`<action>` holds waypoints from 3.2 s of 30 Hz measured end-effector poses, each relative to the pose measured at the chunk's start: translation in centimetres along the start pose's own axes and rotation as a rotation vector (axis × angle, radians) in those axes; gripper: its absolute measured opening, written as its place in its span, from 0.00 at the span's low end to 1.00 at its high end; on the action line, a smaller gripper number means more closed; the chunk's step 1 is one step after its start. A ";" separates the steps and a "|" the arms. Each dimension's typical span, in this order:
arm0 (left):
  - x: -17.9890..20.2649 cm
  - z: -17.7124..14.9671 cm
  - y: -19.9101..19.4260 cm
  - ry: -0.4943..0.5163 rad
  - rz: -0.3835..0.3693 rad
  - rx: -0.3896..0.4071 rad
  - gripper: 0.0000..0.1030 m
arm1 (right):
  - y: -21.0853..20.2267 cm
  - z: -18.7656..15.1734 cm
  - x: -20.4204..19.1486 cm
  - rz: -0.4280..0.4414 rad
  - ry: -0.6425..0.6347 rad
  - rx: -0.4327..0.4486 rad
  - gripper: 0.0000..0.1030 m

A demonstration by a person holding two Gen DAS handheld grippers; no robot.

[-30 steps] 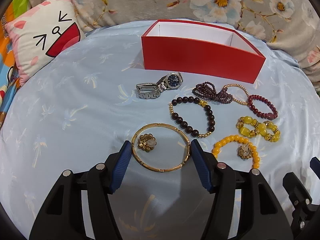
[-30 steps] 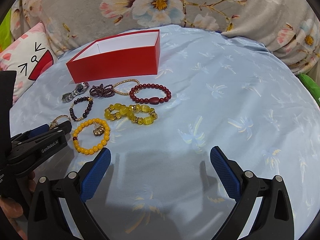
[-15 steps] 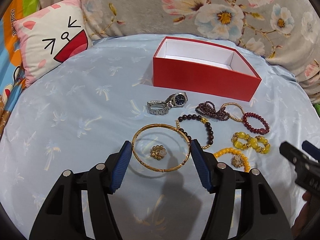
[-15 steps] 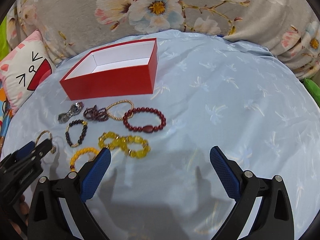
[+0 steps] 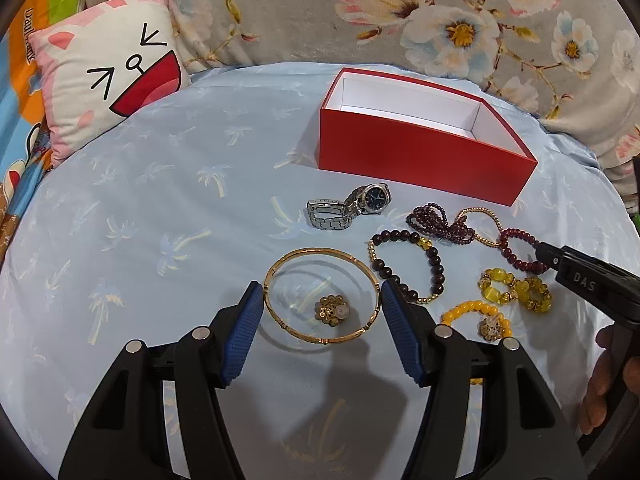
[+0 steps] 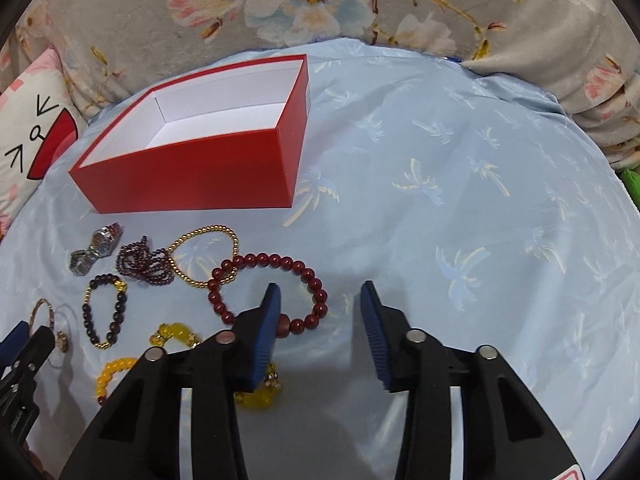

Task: Organize jewelry
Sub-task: 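Move the left tool over the gold bangle while the right tool approaches the red bead bracelet, then close the left tool on the gold bangle while the right tool grasps the red bead bracelet, then carry the bangle and red bracelet into the red box and open both tools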

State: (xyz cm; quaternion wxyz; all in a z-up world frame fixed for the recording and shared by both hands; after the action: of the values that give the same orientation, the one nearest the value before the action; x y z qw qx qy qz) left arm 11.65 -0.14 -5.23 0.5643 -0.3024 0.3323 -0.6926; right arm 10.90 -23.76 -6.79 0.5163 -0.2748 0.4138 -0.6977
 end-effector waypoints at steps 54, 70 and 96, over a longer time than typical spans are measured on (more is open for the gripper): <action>6.7 20.8 6.6 0.155 -0.076 0.072 0.56 | 2.4 17.4 -8.6 0.329 -0.074 0.037 0.07; 7.3 22.1 13.5 0.171 -0.043 0.018 0.57 | 8.1 22.5 -5.7 0.122 -0.123 0.029 0.08; -0.6 14.2 0.5 0.054 0.024 0.118 0.82 | -6.0 9.2 -3.4 0.105 -0.133 0.162 0.49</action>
State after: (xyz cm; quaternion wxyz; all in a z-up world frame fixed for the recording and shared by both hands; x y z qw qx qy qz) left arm 23.31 -1.27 2.77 0.5802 -0.2458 0.3093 -0.7122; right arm 16.44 -22.50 3.20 0.5989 -0.2559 0.3345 -0.6812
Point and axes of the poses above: each gripper's, at about its wrist camera, not at the fingertips, and y roughly the way its jaws point, x to its right, z to its top, the point moved 9 cm from there along y, roughly the way its jaws point, and after that the axes turned 7 degrees about -x, right-handed, at the moved point
